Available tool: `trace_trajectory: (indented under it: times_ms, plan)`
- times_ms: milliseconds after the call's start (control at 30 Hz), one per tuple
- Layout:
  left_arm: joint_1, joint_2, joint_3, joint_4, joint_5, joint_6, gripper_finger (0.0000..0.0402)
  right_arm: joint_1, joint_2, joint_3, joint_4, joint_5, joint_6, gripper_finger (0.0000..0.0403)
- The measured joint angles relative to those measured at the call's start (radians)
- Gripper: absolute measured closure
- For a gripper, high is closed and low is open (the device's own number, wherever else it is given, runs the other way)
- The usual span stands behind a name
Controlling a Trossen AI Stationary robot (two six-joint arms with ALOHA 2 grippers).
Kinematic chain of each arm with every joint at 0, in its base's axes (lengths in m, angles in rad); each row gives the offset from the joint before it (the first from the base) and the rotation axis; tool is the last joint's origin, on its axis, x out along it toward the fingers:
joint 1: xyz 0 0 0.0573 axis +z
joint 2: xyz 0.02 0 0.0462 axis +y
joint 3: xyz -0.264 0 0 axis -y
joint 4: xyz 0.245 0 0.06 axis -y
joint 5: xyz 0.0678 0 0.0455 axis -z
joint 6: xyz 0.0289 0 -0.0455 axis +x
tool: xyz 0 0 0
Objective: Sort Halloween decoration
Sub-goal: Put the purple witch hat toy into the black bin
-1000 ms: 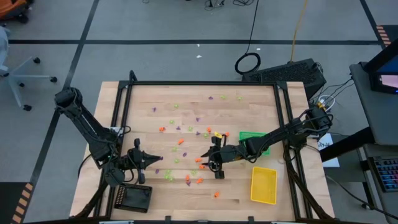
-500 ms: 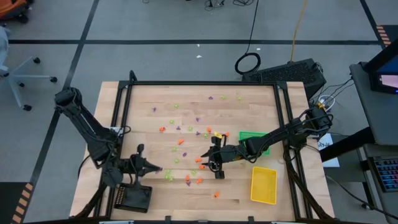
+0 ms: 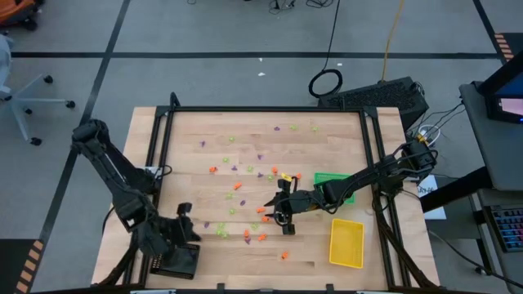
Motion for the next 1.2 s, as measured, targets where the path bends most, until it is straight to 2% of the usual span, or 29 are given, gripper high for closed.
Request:
trace_trajectory:
  times_ms: [200, 367, 633, 1100, 1200]
  plan:
    - [-0.011, 0.14, 0.057, -0.012, 0.185, -0.073, 0.0398, 0.0, 0.0, 0.0, -0.003, 0.0, 0.0, 0.0266]
    - [-0.046, 0.21, 0.083, -0.08, 0.261, -0.175, 0.0398, 0.0, 0.0, 0.0, -0.003, 0.0, 0.0, 0.0266]
    - [-0.075, 0.244, 0.083, -0.135, 0.302, -0.334, 0.0398, 0.0, 0.0, 0.0, -0.006, 0.0, 0.0, 0.0266]
    - [-0.077, 0.252, 0.083, -0.126, 0.317, -0.367, 0.0397, 0.0, 0.0, 0.0, -0.006, 0.0, 0.005, 0.0266]
    - [-0.077, 0.252, 0.083, -0.126, 0.317, -0.374, 0.0384, 0.0, 0.0, 0.0, -0.006, -0.004, 0.009, 0.0266]
